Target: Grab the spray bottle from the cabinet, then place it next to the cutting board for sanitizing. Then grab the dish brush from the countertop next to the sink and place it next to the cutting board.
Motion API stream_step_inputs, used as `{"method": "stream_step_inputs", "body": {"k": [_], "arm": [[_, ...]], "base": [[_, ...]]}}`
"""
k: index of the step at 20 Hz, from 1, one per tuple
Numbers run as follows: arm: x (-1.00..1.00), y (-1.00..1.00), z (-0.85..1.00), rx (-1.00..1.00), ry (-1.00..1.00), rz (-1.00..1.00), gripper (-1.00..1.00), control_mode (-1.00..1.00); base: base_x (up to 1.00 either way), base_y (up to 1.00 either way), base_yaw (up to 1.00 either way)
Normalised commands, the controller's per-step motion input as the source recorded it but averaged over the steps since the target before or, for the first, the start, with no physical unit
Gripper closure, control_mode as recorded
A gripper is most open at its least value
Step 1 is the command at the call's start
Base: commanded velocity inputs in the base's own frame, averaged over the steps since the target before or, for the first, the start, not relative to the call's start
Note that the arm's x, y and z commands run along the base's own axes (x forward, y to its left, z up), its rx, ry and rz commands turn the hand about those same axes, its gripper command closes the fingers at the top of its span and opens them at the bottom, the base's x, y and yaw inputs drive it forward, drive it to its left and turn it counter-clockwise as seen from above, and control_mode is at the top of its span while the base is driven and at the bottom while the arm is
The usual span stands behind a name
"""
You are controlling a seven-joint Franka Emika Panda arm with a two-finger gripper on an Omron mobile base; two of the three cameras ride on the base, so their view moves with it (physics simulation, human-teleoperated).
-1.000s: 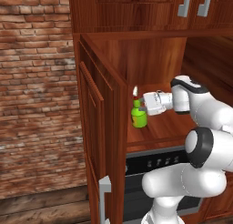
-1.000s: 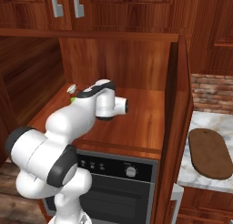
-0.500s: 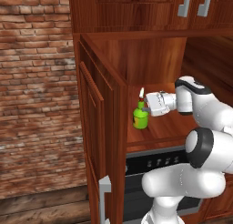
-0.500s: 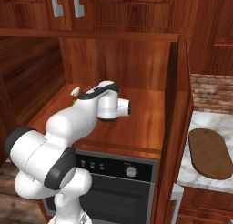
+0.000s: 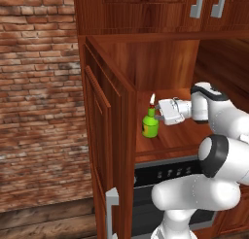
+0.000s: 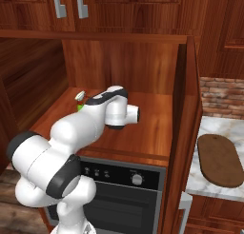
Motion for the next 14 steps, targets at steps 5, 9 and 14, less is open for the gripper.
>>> {"method": "stream_step_inputs", "body": {"k": [5,9,14], "arm": [[0.0,0.0,0.0,0.0,0.0,0.0,-1.0,-1.0],[0.01,0.07,0.0,0.0,0.0,0.0,-1.0,-1.0],[-0.05,0.38,0.03,0.0,0.0,0.0,-1.0,-1.0]], "base": [[0.0,0.0,0.0],[0.0,0.0,0.0],[0.0,0.0,0.0]]}}
